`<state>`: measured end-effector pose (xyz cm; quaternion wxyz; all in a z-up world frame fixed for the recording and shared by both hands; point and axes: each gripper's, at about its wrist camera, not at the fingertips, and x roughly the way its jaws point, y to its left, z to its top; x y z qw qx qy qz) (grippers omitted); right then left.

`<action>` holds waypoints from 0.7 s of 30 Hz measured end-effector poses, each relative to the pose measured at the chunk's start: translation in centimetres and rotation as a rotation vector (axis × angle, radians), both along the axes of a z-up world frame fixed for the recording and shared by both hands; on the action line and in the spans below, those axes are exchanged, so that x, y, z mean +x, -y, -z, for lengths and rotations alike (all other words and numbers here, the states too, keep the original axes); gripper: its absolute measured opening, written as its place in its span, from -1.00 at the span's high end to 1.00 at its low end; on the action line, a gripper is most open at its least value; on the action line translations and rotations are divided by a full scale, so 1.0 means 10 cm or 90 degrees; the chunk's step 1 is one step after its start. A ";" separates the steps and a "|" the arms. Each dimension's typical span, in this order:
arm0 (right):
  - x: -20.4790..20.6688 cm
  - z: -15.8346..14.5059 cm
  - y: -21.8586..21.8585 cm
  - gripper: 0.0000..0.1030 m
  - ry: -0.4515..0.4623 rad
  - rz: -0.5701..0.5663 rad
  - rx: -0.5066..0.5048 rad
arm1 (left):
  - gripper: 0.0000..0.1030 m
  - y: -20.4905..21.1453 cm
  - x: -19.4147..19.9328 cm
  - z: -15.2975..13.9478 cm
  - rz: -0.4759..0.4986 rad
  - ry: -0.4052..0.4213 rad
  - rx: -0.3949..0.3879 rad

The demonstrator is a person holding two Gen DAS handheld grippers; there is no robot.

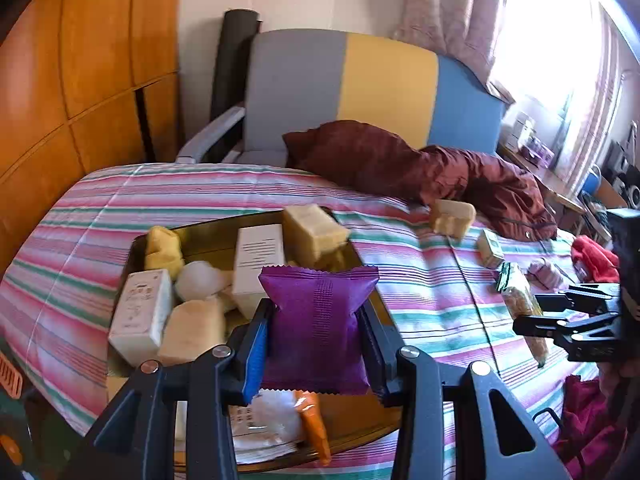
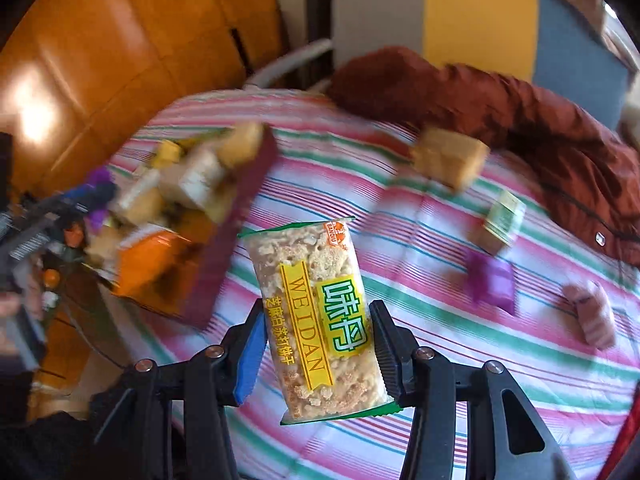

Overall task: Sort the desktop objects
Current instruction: 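Carry the cracker packet and purple snack over the gold tray and open both grippers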

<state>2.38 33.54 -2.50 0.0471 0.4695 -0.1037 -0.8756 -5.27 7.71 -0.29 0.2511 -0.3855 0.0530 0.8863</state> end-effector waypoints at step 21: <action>-0.48 -0.09 1.06 0.02 -0.043 0.000 -0.101 | 0.19 0.45 -0.11 0.01 -0.082 -0.027 0.008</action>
